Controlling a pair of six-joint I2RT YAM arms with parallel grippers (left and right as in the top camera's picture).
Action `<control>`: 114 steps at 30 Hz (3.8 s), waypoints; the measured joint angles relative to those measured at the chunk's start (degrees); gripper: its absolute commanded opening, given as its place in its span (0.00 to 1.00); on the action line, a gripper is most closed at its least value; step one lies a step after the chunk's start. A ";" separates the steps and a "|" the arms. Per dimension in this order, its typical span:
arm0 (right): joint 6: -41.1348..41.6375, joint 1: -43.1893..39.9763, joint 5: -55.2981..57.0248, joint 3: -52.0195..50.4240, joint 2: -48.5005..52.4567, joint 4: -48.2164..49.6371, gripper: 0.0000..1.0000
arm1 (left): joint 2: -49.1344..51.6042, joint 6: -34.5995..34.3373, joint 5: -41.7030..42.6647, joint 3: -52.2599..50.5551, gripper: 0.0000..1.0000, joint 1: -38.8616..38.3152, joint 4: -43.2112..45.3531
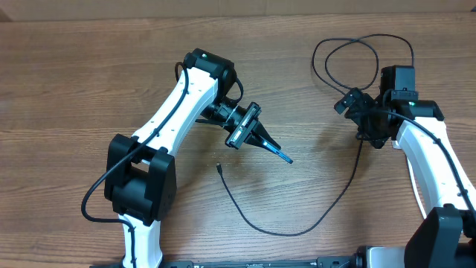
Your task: Plug charger to phone and switch on socket
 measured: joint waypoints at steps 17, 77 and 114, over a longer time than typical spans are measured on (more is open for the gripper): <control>0.00 0.02 -0.02 0.00 0.00 0.00 1.00 | 0.00 -1.09 3.74 0.00 0.04 0.00 -0.02; 0.04 0.02 -0.31 -0.02 0.00 7.23 1.00 | 0.00 30.71 -41.66 -0.02 0.04 7.82 20.65; -14.99 44.54 -5.14 -0.74 9.90 2.45 0.49 | 0.00 33.07 -34.71 -0.02 0.04 23.89 19.04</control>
